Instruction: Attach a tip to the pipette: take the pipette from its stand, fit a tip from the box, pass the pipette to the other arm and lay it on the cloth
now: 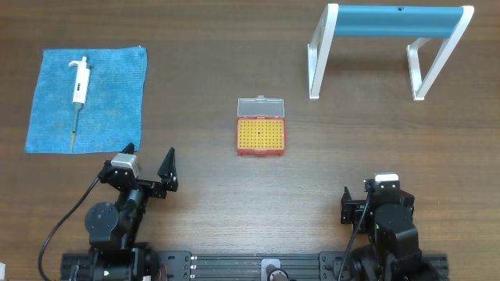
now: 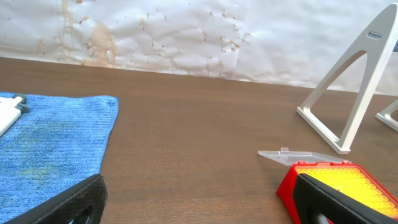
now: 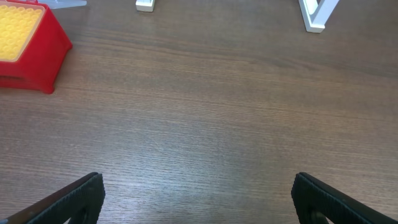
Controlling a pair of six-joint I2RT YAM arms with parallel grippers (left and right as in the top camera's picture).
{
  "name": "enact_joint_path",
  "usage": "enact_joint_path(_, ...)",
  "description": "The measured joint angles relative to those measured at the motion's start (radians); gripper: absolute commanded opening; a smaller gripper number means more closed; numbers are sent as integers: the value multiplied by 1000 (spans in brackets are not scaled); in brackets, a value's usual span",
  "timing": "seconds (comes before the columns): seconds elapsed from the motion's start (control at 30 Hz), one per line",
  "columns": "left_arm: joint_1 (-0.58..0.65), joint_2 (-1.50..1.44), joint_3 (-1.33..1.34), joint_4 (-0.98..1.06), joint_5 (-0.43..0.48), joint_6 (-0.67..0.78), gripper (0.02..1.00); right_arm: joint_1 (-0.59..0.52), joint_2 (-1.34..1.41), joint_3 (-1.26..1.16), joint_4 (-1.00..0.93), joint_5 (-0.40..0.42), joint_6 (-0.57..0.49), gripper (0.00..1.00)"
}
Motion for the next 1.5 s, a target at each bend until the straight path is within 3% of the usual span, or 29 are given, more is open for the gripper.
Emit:
enact_joint_path(0.53,0,0,0,0,0,0,965,-16,0,0,10,-25,0,976)
enact_joint_path(0.63,0,0,0,0,0,0,965,-97,0,-10,192,-67,1,976)
enact_joint_path(0.77,0,-1,0,0,-2,0,967,-234,-16,-120,842,-172,0,976)
enact_joint_path(0.9,0,-2,0,0,-4,0,965,-261,-73,-293,1154,-241,0,976)
enact_joint_path(1.0,0,-2,0,0,-3,0,965,-261,-103,-397,1168,-267,0,976)
enact_joint_path(1.23,0,-2,0,0,-3,0,967,-262,-107,-419,948,-283,-23,976)
enact_joint_path(1.5,0,-3,0,0,-3,0,965,-262,-108,-418,946,-283,-48,976)
